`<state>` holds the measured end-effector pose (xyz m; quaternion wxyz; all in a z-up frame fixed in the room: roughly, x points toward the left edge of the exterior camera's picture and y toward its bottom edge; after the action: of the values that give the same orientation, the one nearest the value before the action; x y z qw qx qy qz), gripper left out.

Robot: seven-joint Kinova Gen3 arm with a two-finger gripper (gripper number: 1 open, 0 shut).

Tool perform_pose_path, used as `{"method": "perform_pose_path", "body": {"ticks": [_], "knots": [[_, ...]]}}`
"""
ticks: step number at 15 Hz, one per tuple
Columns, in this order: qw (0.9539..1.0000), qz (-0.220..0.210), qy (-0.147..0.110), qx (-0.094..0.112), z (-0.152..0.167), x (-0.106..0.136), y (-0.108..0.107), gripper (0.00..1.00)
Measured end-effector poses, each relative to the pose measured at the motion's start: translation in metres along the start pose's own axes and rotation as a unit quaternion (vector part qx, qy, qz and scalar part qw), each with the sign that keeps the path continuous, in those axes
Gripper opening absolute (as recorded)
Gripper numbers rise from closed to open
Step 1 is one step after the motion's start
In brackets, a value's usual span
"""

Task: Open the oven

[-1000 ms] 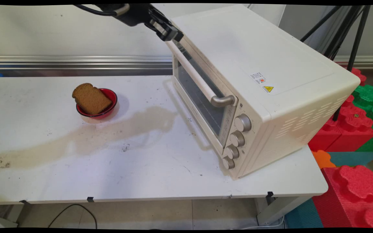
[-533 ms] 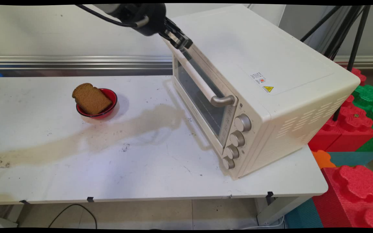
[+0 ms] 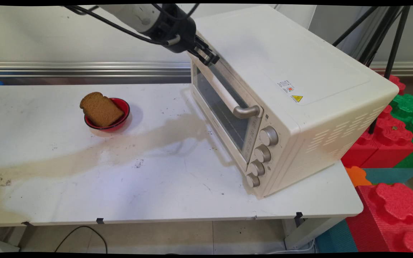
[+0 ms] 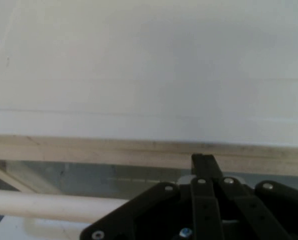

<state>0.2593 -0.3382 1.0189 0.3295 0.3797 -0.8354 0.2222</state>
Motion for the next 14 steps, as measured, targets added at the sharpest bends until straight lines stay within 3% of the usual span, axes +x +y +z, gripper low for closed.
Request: {"method": "perform_pose_path", "body": {"ticks": [7,14], "knots": [[0.9998,-0.005,-0.019,0.003,0.017,-0.014,0.000,0.00],[0.9984,-0.001,-0.057,0.005,0.008,-0.043,-0.005,0.00]]}}
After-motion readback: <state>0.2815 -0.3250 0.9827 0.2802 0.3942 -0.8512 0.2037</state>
